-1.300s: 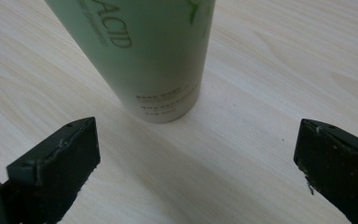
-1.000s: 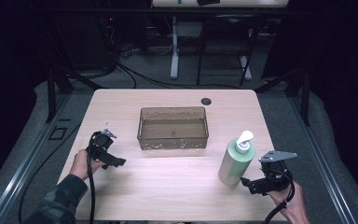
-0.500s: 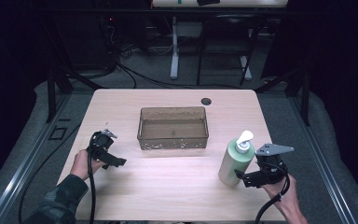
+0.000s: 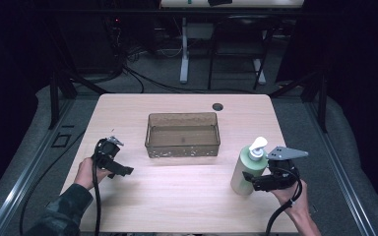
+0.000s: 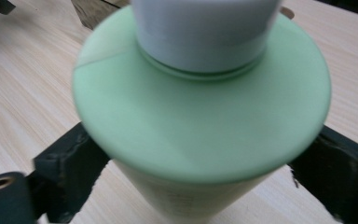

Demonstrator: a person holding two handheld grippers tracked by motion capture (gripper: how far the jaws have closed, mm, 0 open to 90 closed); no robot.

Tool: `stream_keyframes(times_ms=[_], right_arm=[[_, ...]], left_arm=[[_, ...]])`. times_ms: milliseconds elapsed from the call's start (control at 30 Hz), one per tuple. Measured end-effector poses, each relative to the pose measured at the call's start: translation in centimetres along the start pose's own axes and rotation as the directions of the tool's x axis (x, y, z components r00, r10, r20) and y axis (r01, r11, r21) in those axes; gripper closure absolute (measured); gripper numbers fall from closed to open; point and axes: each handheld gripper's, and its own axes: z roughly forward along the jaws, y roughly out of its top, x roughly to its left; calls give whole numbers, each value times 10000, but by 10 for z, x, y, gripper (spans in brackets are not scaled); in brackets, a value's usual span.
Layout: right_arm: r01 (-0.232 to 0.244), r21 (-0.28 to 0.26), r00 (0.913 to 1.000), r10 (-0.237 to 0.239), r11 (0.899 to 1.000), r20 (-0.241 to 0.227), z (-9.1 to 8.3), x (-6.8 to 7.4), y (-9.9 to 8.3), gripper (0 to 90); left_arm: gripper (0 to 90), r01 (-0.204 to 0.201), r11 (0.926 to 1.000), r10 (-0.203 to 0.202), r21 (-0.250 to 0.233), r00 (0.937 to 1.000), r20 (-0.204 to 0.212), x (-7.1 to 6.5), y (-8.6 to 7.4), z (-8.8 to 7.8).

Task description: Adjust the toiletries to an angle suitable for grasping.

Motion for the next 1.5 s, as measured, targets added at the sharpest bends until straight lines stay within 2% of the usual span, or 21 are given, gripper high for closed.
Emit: stream_keyframes(times_ms=[467,1000,1500], right_arm=[[-59,-47,9996,60,10000,261,8,7,6,121],[236,70,9986,-239,9997,462,33,25,25,121],[428,96,9985,-431,9990,340,58,39,44,120]], left_arm=[[0,20,10000,-20,-97,10000,-44,0,0,0],[0,-51,10000,50,-74,9999,-109,-1,1,-1],[0,-47,10000,46,-79,9999,-109,-1,1,-1]])
